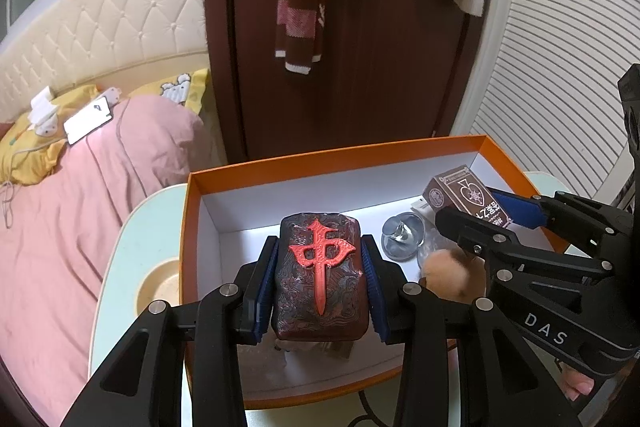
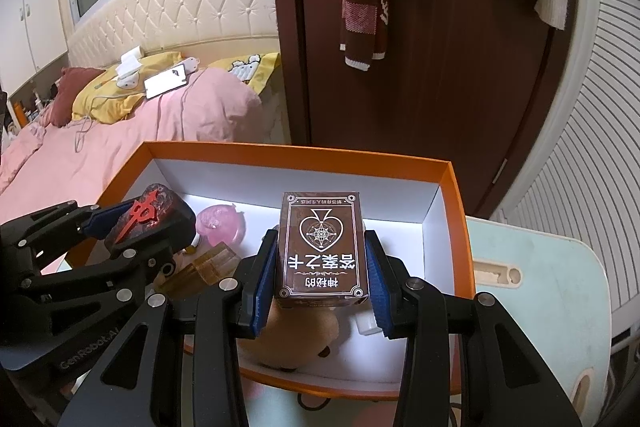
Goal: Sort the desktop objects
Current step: 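Hold the dark block with left tool while right holds the card box inside the orange box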
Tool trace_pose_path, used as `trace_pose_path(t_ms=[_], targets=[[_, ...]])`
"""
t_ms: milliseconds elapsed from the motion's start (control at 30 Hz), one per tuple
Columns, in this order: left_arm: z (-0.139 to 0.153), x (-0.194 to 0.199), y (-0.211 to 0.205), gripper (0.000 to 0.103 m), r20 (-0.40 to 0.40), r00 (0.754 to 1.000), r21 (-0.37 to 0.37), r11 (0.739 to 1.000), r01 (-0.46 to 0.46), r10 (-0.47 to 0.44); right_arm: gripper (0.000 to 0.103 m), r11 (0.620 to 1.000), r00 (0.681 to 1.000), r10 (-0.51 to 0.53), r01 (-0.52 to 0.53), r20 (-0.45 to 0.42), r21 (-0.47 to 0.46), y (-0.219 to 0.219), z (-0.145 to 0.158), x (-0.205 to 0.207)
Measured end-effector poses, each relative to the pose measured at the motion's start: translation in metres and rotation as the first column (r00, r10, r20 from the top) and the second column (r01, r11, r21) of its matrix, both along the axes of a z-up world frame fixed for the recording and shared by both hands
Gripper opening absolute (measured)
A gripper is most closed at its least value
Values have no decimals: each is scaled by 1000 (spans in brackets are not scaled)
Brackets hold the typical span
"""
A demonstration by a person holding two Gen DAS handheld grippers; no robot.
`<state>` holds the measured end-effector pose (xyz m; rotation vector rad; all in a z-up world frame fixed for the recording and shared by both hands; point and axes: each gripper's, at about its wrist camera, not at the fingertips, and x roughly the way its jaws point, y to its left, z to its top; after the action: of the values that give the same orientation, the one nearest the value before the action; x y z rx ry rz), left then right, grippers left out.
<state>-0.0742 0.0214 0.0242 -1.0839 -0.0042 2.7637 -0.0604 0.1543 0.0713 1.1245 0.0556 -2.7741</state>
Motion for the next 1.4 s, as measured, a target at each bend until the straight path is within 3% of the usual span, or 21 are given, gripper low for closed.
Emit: trace_pose_path(t_ms=[633,1400], targets=[[-5,-2,1,38,-10,1000,-32,999,-8,7,42,1000,1000,1,-1,30,19,-7,-11,-6],[-7,3,-3,38,-34,999,-56,998,-3,1,42,999,1000,-11,12,27,-30,-8,-19,-9]])
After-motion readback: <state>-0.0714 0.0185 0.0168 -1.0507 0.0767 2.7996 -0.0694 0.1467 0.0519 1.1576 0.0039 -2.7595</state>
